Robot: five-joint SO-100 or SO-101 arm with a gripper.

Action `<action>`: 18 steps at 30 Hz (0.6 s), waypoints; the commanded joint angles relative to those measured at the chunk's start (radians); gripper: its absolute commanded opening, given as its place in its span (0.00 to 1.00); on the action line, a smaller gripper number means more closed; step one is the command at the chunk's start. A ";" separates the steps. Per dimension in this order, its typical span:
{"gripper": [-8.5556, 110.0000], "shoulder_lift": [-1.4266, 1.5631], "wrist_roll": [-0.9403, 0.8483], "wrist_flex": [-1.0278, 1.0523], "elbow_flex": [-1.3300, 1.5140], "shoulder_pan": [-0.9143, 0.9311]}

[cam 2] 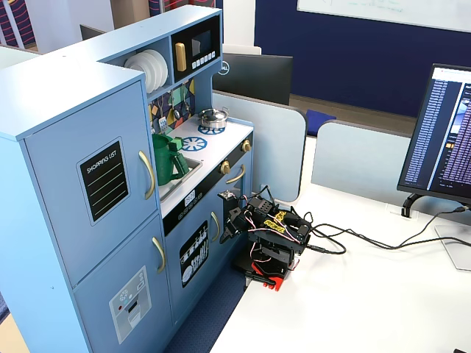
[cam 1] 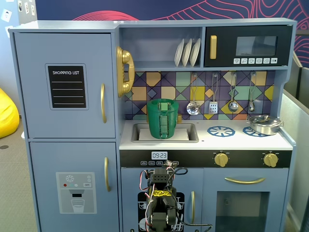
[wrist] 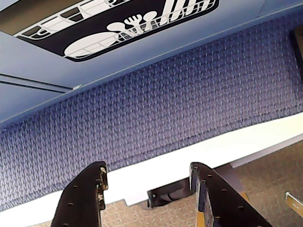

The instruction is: Take off the lid from the green recipient and place it on the counter

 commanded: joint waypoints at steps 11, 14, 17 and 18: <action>0.07 -0.011 -0.318 0.178 0.008 0.103; 0.07 -0.020 -0.365 0.026 -0.101 0.137; 0.07 -0.089 -0.394 -0.178 -0.321 0.129; 0.07 -0.124 -0.402 -0.247 -0.402 0.120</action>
